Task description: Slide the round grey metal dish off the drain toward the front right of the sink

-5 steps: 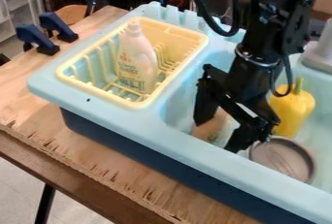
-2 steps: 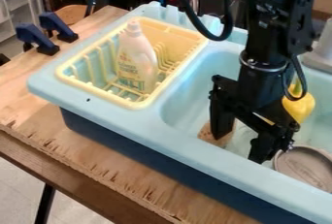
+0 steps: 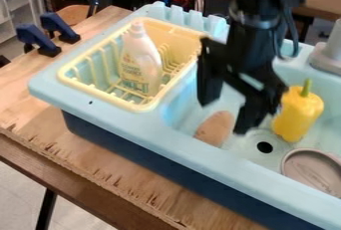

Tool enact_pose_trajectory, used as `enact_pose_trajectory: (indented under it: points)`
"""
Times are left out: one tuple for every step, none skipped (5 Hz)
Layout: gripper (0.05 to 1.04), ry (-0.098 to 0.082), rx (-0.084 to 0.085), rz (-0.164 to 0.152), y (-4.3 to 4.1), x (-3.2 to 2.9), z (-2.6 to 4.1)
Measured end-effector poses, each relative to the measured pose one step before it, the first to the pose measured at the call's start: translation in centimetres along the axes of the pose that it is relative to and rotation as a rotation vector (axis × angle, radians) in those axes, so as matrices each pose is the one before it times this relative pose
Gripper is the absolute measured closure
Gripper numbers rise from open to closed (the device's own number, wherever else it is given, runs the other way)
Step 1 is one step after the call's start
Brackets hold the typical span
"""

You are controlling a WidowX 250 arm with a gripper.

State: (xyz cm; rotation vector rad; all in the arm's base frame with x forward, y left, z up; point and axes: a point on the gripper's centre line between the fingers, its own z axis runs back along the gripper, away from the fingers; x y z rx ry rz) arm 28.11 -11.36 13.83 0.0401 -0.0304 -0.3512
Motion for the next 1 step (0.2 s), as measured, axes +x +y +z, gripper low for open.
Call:
enact_pose_trajectory:
  points:
    - [0.077, -0.0767, -0.0054, -0.0047, 0.932, -0.439, 3.214]
